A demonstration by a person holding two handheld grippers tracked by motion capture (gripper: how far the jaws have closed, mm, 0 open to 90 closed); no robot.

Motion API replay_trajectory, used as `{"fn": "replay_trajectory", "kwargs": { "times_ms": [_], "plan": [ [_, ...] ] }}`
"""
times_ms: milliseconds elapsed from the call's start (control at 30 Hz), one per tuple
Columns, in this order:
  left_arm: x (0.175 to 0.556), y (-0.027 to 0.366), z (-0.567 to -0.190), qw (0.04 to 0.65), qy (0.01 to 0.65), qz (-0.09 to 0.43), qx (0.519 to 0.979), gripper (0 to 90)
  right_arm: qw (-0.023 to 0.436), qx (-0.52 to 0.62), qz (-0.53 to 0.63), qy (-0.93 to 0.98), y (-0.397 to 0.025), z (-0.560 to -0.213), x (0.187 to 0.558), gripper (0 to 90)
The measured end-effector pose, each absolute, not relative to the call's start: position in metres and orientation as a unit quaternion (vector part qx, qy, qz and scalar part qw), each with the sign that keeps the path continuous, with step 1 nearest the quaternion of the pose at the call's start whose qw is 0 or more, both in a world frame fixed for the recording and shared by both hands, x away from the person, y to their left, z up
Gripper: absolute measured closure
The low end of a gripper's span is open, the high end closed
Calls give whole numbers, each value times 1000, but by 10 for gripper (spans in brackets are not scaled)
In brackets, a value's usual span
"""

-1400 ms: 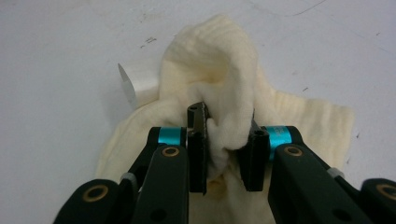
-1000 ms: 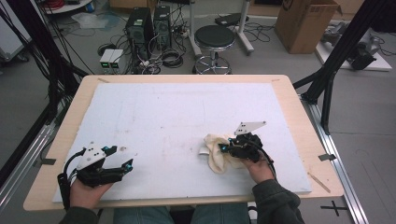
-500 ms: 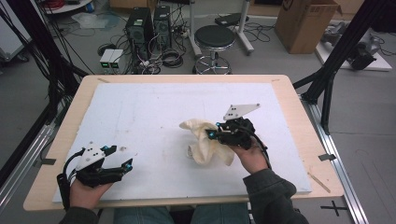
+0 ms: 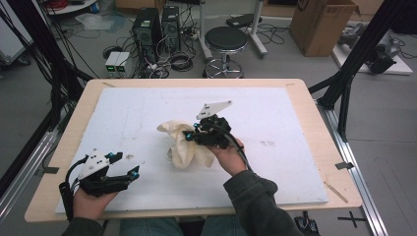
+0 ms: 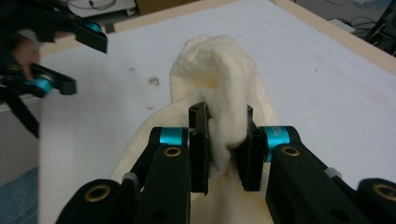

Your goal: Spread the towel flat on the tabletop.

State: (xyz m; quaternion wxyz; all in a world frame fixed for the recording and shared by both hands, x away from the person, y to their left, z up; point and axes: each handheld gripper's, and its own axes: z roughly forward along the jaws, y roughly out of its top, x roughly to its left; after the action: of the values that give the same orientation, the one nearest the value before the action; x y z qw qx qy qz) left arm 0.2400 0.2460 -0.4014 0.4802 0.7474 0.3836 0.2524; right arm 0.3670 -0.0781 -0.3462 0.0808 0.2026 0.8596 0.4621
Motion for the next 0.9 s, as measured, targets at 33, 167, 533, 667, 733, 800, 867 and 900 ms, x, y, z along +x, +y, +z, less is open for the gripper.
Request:
{"fn": "replay_trajectory", "kwargs": {
  "times_ms": [33, 167, 533, 667, 733, 800, 867, 900],
  "plan": [
    [241, 246, -401, 482, 384, 253, 746, 251, 77, 202, 457, 863, -73, -353, 371, 772],
    [243, 245, -402, 482, 384, 249, 747, 262, 74, 208, 428, 876, -62, -372, 381, 769],
    [259, 231, -406, 482, 373, 222, 761, 315, 61, 225, 385, 893, -57, -403, 397, 588],
    [263, 224, -406, 484, 362, 210, 768, 348, 70, 213, 412, 883, -69, -389, 390, 468],
    [265, 219, -407, 485, 350, 211, 773, 388, 75, 214, 422, 878, -80, -382, 385, 439],
    [269, 214, -408, 483, 345, 205, 778, 396, 76, 218, 428, 874, -86, -379, 383, 426],
    [272, 209, -409, 481, 338, 203, 784, 440, 87, 210, 447, 865, -105, -372, 372, 442],
    [274, 207, -410, 478, 334, 202, 787, 440, 87, 210, 447, 865, -105, -372, 372, 442]
  ]
}}
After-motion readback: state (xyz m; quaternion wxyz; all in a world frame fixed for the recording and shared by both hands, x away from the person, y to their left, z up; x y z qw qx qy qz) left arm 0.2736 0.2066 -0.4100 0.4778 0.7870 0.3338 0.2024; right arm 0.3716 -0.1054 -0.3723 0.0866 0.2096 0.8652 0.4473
